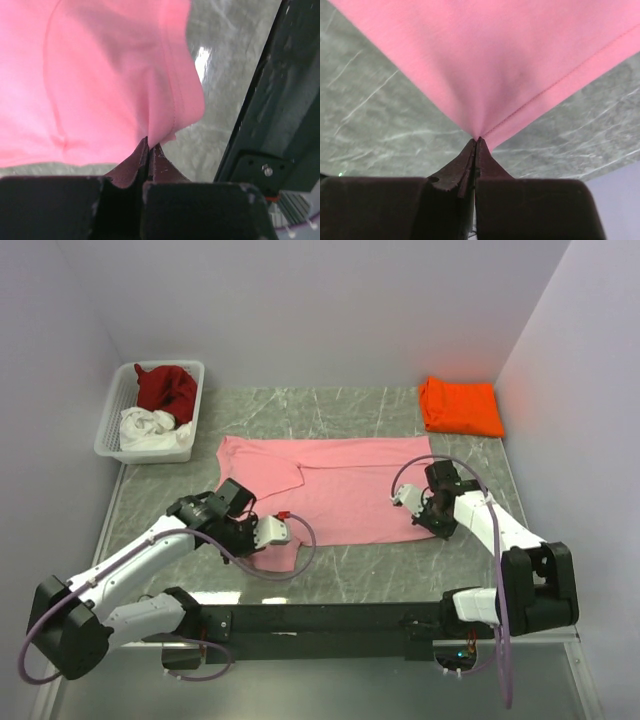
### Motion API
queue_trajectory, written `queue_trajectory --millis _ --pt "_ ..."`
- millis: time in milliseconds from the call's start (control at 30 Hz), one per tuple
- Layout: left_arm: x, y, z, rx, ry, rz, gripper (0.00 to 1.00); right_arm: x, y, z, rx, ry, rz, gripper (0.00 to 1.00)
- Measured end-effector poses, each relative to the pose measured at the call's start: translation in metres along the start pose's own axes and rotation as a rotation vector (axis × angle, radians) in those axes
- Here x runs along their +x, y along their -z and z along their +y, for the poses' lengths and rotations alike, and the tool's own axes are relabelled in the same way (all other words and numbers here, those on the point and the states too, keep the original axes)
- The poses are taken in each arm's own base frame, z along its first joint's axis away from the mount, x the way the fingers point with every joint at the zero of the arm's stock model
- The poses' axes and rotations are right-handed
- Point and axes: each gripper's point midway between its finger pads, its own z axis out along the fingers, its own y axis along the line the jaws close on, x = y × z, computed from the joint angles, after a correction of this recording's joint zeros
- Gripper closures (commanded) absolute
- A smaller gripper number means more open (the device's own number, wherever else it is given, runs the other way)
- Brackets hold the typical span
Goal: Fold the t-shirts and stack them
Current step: Fold the tshirt
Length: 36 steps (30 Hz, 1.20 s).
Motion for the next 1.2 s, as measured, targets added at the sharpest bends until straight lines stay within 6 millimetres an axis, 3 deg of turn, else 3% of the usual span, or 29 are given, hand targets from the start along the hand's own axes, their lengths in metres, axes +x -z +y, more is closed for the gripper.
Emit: queue_trajectory --millis 67,167,400,667,800,933,1200 --pt "0.006 0.006 0.002 0.002 0.016 0.015 1.00 0.005 0.004 0.004 -0.019 -0.003 0.002 1.00" --pt "0.010 0.019 0.022 -0.013 0.071 0.026 1.00 0.011 0.007 0.002 -0.057 -0.019 0.020 1.00" --pt "-0.014 0.038 0.101 -0.073 0.126 -0.002 1.00 -0.012 0.019 -0.047 -0.052 -0.044 -0.005 1.00" --pt "-0.028 0.028 0.172 -0.074 0.164 0.002 0.99 -0.035 0.013 -0.090 -0.081 -0.044 0.001 1.00" --pt "-0.035 0.022 0.198 -0.071 0.146 0.007 0.99 -0.041 0.005 -0.101 -0.102 -0.042 0.012 1.00" --pt "-0.040 0.011 0.218 -0.063 0.128 0.015 0.99 -0.046 -0.001 -0.109 -0.119 -0.035 0.021 1.00" --pt "-0.040 -0.005 0.239 -0.032 0.092 0.050 0.99 -0.051 -0.009 -0.115 -0.138 -0.033 0.029 1.00"
